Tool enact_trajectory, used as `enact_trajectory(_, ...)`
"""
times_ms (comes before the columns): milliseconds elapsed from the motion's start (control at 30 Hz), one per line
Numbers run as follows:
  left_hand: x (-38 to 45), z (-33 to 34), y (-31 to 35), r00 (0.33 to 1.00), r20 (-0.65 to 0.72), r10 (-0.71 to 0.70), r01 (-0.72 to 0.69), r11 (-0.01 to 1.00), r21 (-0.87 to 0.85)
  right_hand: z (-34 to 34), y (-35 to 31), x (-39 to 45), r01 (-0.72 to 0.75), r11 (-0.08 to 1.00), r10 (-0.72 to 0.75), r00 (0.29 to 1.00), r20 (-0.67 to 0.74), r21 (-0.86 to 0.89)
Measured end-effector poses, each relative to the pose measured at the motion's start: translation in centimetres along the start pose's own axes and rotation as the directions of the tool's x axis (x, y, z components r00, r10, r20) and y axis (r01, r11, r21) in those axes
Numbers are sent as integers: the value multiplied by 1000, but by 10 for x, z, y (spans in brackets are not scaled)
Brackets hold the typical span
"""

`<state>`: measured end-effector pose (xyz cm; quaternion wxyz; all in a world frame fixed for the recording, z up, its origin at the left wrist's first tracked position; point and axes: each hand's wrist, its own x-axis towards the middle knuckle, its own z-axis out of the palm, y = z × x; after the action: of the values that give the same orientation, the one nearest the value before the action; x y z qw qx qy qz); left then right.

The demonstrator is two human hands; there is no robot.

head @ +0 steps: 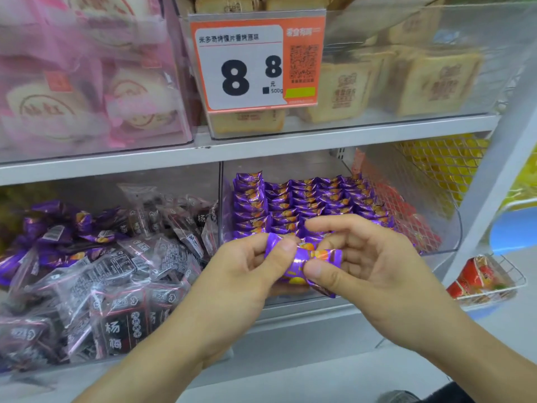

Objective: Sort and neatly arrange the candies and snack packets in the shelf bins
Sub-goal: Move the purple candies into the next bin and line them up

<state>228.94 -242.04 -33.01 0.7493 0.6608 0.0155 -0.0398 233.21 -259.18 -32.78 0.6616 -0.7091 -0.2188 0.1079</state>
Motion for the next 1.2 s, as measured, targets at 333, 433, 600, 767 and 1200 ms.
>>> enact_trajectory(333,-3,2,-5,972,-107,208,-171,945,280,-19,4,9,-107,994,106,994,35,14)
enact_trajectory(433,-7,-2,-9,916,-90,391,-275,775,569,-20,0,11,16,1000,-14,984,180,-11)
enact_trajectory(600,-4,-10,-11,760,-10,650,-362,437,824,-20,-7,18,153,983,-130,969,211,-98)
enact_trajectory(767,-2,-23,-5,767,-34,640,-315,423,849,-13,-6,30,244,944,-202,959,196,-220)
enact_trajectory(1200,-13,-68,-1,941,-206,267,16,576,818,-27,32,85,98,950,-23,969,246,-296)
